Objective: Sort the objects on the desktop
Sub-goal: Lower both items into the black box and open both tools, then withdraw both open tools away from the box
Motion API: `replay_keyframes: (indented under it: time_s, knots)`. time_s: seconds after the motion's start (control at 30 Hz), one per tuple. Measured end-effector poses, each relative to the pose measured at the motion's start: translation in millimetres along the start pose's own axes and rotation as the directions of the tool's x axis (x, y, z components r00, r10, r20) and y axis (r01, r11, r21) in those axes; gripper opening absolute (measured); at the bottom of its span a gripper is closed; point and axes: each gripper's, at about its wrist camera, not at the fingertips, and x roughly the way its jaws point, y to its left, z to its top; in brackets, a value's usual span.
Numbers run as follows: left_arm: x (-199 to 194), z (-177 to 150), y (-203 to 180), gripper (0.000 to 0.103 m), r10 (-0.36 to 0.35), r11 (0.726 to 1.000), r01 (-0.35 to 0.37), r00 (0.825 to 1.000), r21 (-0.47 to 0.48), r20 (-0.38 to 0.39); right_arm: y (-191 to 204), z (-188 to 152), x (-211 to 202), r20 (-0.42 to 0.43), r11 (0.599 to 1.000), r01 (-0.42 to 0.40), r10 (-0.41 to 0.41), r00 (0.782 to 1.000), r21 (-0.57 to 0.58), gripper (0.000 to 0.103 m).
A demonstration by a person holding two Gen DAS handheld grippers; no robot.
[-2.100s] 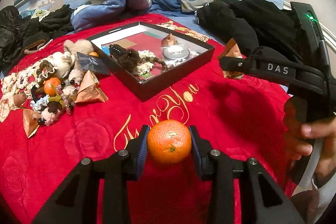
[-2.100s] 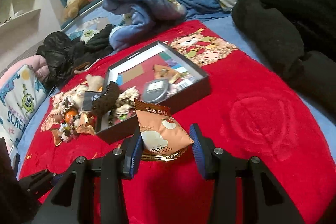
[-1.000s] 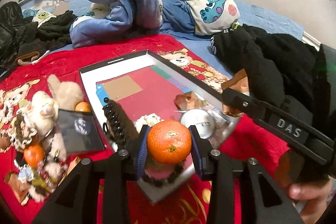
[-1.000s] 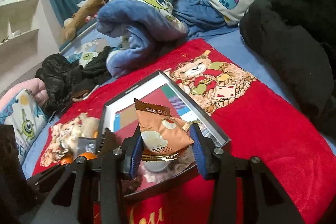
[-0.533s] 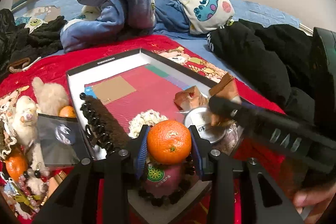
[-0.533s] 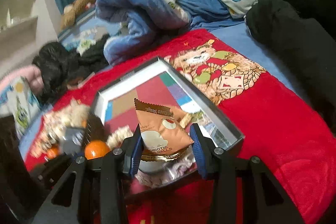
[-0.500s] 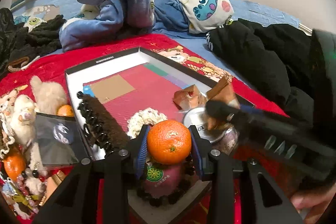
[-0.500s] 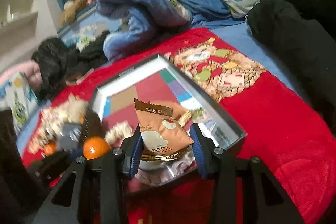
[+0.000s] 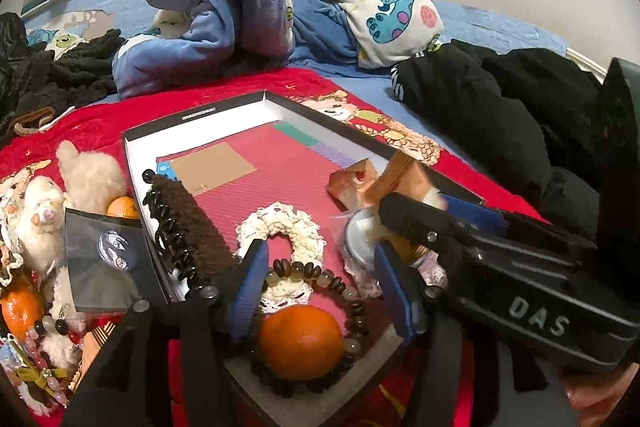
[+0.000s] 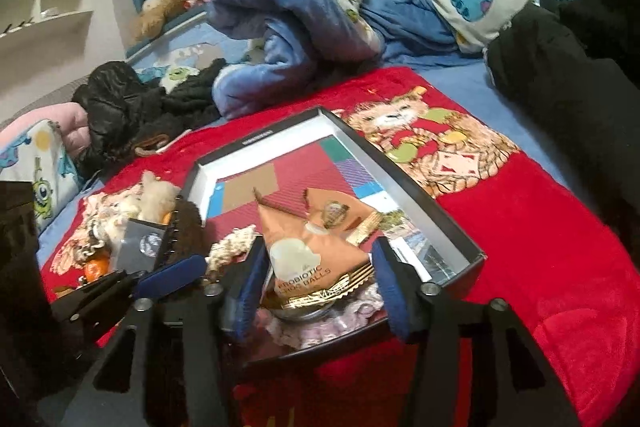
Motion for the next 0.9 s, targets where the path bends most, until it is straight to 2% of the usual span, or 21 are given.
replay_keyframes:
  time_s: [0.03, 0.07, 0.1, 0.13, 0.2, 0.27, 0.43, 0.6, 0.73, 0.9]
  knots:
    - [-1, 0, 0, 0.063, -0.006, 1.0, 0.006, 1.0, 0.001, 0.006, 1, 0, -2, 0.009, 1.0, -0.008, 0.009, 1.0, -0.006, 0.062]
    - [-3, 0, -1, 0.066, -0.006, 1.0, 0.006, 1.0, 0.004, 0.012, 2, 0, -4, 0.018, 1.0, -0.016, 0.016, 1.0, -0.009, 0.074]
    - [-5, -1, -2, 0.076, -0.003, 1.0, 0.003, 1.0, 0.008, 0.018, 3, 0, -6, 0.026, 1.0, -0.017, 0.017, 1.0, -0.01, 0.089]
    - [-7, -1, -3, 0.089, 0.0, 1.0, 0.0, 1.0, 0.015, 0.027, 4, 0, -9, 0.04, 1.0, -0.014, 0.015, 0.999, -0.012, 0.092]
    - [-14, -1, -6, 0.103, 0.037, 0.999, -0.038, 0.997, 0.027, 0.061, 4, 0, -13, 0.057, 1.0, -0.023, 0.024, 0.998, -0.01, 0.103]
    - [-21, -2, -7, 0.103, 0.075, 0.997, -0.078, 0.993, 0.023, 0.092, 2, 1, -16, 0.078, 1.0, -0.029, 0.029, 0.997, -0.005, 0.103]
    - [-32, -2, 2, 0.103, 0.091, 0.996, -0.089, 0.99, -0.019, 0.11, 0, 2, -29, 0.107, 1.0, -0.029, 0.028, 0.994, 0.012, 0.103]
    - [-55, 0, 1, 0.103, 0.167, 0.985, -0.17, 0.979, 0.015, 0.121, 11, 9, -55, 0.113, 1.0, 0.008, -0.005, 0.994, -0.025, 0.103]
    - [-93, 6, 3, 0.103, 0.178, 0.983, -0.183, 0.975, 0.026, 0.136, 28, 16, -95, 0.15, 0.999, -0.007, 0.015, 0.989, -0.053, 0.103]
    - [-175, 21, 13, 0.103, 0.177, 0.984, -0.178, 0.967, -0.013, 0.183, 63, 14, -161, 0.259, 0.992, 0.04, -0.007, 0.966, -0.121, 0.103]
